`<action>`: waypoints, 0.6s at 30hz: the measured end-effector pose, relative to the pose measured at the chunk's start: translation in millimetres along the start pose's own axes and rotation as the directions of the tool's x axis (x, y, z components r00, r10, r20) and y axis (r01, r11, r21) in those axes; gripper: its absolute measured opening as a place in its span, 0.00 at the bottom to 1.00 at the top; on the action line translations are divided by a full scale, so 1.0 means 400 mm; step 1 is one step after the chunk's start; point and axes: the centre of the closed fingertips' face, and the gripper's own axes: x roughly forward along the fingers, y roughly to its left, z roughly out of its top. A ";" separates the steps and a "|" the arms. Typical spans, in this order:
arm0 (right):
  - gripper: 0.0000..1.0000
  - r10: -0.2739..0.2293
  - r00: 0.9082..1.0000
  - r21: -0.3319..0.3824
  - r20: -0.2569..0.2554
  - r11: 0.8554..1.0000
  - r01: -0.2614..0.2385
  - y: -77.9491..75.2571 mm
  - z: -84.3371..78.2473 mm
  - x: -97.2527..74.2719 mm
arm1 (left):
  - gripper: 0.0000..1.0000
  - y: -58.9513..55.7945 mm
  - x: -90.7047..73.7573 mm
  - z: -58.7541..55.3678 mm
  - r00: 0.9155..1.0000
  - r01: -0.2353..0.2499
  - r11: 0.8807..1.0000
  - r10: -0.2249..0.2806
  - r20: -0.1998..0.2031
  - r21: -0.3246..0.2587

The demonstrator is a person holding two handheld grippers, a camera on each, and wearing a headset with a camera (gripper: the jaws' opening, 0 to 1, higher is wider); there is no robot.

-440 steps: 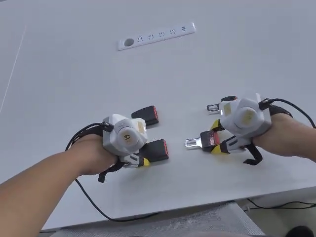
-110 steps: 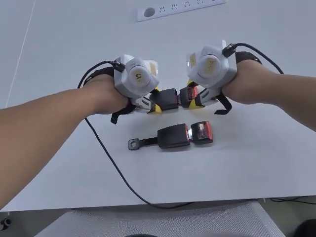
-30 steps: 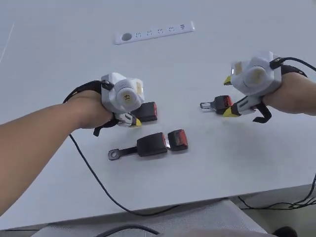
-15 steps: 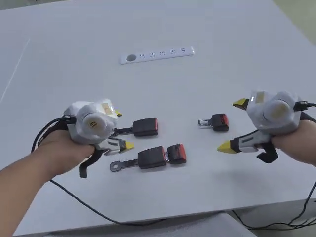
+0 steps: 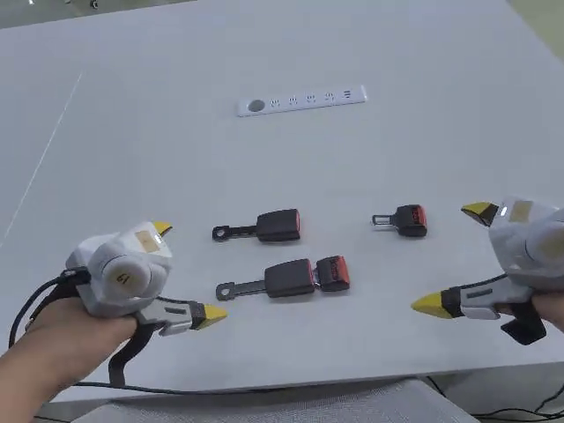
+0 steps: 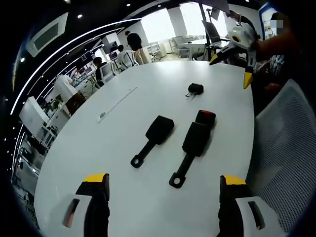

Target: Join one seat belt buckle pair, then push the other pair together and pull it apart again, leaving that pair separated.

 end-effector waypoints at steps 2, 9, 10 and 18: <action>1.00 0.016 1.000 0.002 -0.008 1.000 -0.016 0.010 -0.008 0.009 | 0.98 -0.005 -0.006 -0.011 1.000 -0.008 1.000 0.008 0.012 -0.017; 1.00 0.006 0.999 0.041 0.036 0.999 -0.007 0.012 0.026 0.008 | 1.00 -0.036 -0.025 -0.025 0.998 0.013 0.996 -0.008 0.058 -0.088; 1.00 0.004 0.999 0.051 0.041 0.999 -0.006 0.013 0.029 0.009 | 1.00 -0.038 -0.025 -0.028 0.998 0.018 0.994 -0.012 0.055 -0.105; 1.00 -0.016 0.998 0.071 0.056 0.997 0.012 0.022 0.041 0.009 | 1.00 -0.036 -0.032 -0.028 0.997 0.001 0.989 0.010 0.074 -0.148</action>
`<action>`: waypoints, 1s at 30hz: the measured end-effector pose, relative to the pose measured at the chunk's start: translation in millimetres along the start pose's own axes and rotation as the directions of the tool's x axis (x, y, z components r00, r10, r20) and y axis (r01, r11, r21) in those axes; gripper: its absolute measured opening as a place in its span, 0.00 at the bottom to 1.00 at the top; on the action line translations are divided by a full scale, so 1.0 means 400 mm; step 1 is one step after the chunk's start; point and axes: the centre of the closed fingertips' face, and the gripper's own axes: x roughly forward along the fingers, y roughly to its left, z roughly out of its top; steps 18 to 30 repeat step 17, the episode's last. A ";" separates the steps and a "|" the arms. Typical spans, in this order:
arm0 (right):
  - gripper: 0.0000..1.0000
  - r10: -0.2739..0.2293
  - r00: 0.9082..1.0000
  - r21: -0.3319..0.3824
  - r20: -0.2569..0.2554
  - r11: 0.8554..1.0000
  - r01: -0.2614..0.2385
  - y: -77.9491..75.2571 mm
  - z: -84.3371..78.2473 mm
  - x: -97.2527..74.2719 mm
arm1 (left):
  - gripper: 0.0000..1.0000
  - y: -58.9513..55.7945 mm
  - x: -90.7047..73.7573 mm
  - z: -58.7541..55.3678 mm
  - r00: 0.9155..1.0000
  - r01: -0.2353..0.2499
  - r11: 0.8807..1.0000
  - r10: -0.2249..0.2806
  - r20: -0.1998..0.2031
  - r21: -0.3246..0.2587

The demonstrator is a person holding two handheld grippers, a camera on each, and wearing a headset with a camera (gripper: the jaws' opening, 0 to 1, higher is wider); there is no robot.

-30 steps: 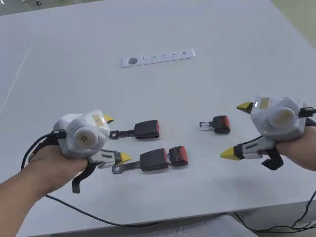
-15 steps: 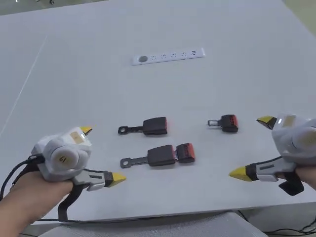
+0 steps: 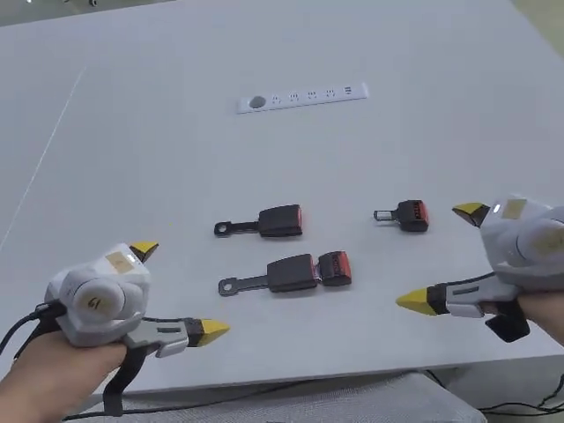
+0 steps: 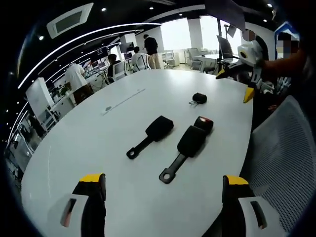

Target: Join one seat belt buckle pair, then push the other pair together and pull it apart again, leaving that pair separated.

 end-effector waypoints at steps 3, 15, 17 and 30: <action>1.00 0.002 1.000 0.002 -0.007 1.000 -0.002 0.004 -0.012 -0.004 | 1.00 -0.002 0.002 -0.008 1.000 0.004 1.000 -0.004 -0.009 -0.008; 1.00 -0.033 0.999 0.008 0.006 0.999 0.033 -0.030 -0.014 -0.033 | 1.00 -0.026 -0.002 0.004 1.000 0.007 1.000 -0.007 -0.003 0.024; 1.00 -0.035 0.999 -0.002 0.009 0.999 0.035 -0.027 -0.013 -0.035 | 1.00 -0.026 -0.002 0.005 1.000 0.010 1.000 -0.010 0.004 0.011; 1.00 -0.035 0.999 -0.002 0.009 0.999 0.035 -0.027 -0.013 -0.035 | 1.00 -0.026 -0.002 0.005 1.000 0.010 1.000 -0.010 0.004 0.011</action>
